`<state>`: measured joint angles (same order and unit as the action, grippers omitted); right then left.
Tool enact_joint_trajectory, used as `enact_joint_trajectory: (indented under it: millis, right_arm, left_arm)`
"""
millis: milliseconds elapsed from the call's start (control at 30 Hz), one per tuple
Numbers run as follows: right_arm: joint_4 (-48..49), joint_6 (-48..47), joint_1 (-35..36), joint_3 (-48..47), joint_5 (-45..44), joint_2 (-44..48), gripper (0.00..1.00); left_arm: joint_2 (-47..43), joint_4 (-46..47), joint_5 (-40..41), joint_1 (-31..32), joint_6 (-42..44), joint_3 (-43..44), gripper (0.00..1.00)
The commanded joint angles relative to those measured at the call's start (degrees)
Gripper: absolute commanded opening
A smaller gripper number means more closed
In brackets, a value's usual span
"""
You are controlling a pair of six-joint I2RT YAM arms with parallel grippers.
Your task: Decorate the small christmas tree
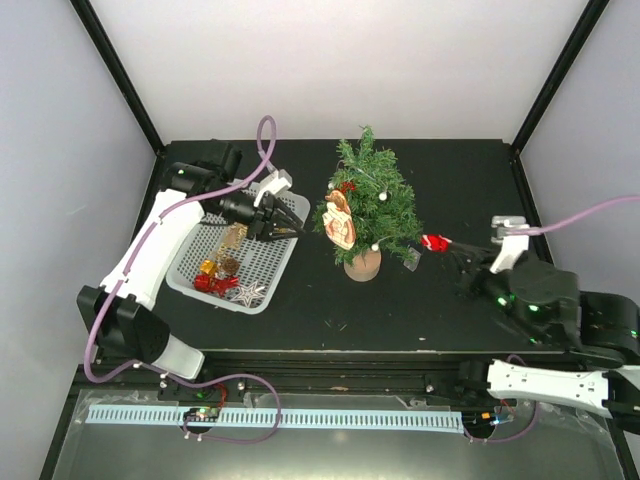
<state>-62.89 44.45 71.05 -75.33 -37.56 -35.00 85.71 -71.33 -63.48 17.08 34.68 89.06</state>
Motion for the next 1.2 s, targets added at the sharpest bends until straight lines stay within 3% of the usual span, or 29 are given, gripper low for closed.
enact_joint_trajectory:
  millis: [0, 100, 333, 433, 600, 767, 1167]
  right_arm:
    - [-3.1, -1.07, -0.47, -3.31, -5.38, -7.33, 0.01]
    - [-2.33, -4.08, -6.04, -5.42, -1.71, -11.8, 0.01]
    - [5.36, -12.39, -28.55, -5.29, 11.8, -14.68, 0.01]
    - [9.52, -15.09, -39.38, -3.97, 23.29, -16.24, 0.01]
    - [19.74, -15.47, -54.09, 3.09, 49.63, -15.21, 0.01]
    - [23.9, -15.43, -56.94, 8.22, 60.62, -15.18, 0.01]
    - [25.46, -15.05, -56.98, 10.85, 62.61, -14.75, 0.01]
  left_arm:
    - [-2.13, 4.46, -1.27, -1.69, -3.59, 2.59, 0.37]
    - [-5.29, 9.46, 0.86, -2.53, -7.12, 1.31, 0.37]
    - [-18.16, 29.42, 12.61, -3.77, -18.23, -8.23, 0.37]
    - [-17.42, 30.05, 11.83, -5.65, -20.19, -8.48, 0.37]
    - [-15.34, 31.16, 3.27, -8.9, -21.29, -10.74, 0.37]
    - [-13.12, 30.6, -2.57, -10.93, -20.12, -11.61, 0.37]
    - [-9.01, 31.86, -7.36, -11.91, -19.15, -13.3, 0.37]
